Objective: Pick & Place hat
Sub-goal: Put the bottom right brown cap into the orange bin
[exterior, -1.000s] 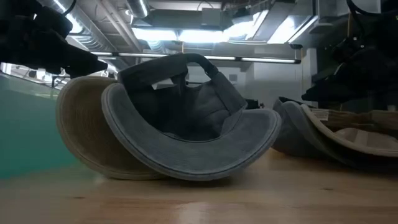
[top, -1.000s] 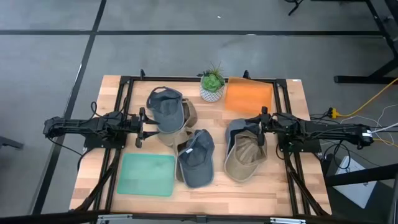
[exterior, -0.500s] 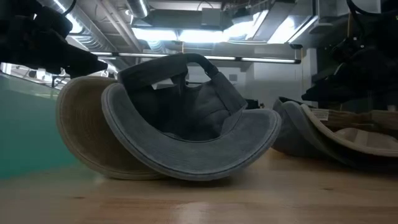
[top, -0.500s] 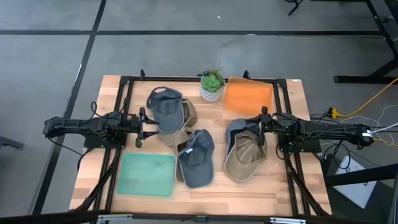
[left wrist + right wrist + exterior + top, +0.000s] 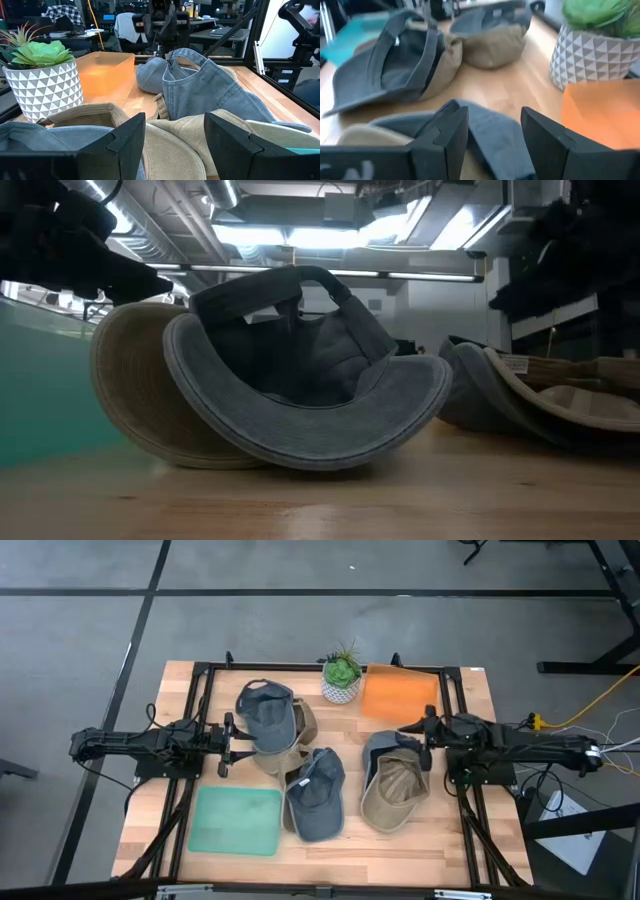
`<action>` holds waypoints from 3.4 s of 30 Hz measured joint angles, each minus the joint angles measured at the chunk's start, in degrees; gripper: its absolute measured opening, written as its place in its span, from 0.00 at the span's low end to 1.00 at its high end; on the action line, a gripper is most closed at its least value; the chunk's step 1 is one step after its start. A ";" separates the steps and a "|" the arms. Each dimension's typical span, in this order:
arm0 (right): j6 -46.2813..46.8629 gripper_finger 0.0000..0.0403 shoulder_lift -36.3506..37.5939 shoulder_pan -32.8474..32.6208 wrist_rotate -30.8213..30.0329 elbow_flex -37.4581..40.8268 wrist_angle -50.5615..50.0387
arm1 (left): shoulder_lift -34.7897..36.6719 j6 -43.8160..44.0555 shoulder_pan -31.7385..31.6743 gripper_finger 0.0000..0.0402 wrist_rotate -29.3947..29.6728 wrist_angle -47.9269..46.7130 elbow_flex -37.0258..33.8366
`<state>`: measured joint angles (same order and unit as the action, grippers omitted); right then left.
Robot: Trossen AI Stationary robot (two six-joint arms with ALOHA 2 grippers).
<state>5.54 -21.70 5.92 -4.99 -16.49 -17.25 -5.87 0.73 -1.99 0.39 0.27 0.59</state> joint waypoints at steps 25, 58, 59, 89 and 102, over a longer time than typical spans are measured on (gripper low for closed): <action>0.02 0.45 -34.91 -18.81 -5.35 -20.91 -4.98 | 0.00 0.00 -0.01 0.49 -0.01 0.00 -0.01; 24.04 0.45 -63.93 -23.82 -3.09 -53.84 -50.00 | -0.02 0.00 -0.01 0.49 0.00 0.00 -0.01; 24.13 0.45 -63.75 -23.85 -5.22 -53.50 -51.65 | -0.01 0.00 0.00 0.49 0.01 0.00 0.00; 30.14 0.04 -63.60 -23.81 -21.25 -32.98 -41.69 | 0.00 0.00 0.00 0.49 0.02 0.00 0.00; 27.49 0.03 -63.60 -25.83 -26.18 -49.74 -61.50 | -0.02 0.00 0.00 0.49 0.02 -0.01 -0.01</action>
<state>33.03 -85.30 -19.90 -31.17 -66.23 -78.75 -5.89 0.73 -1.99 0.40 0.26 0.58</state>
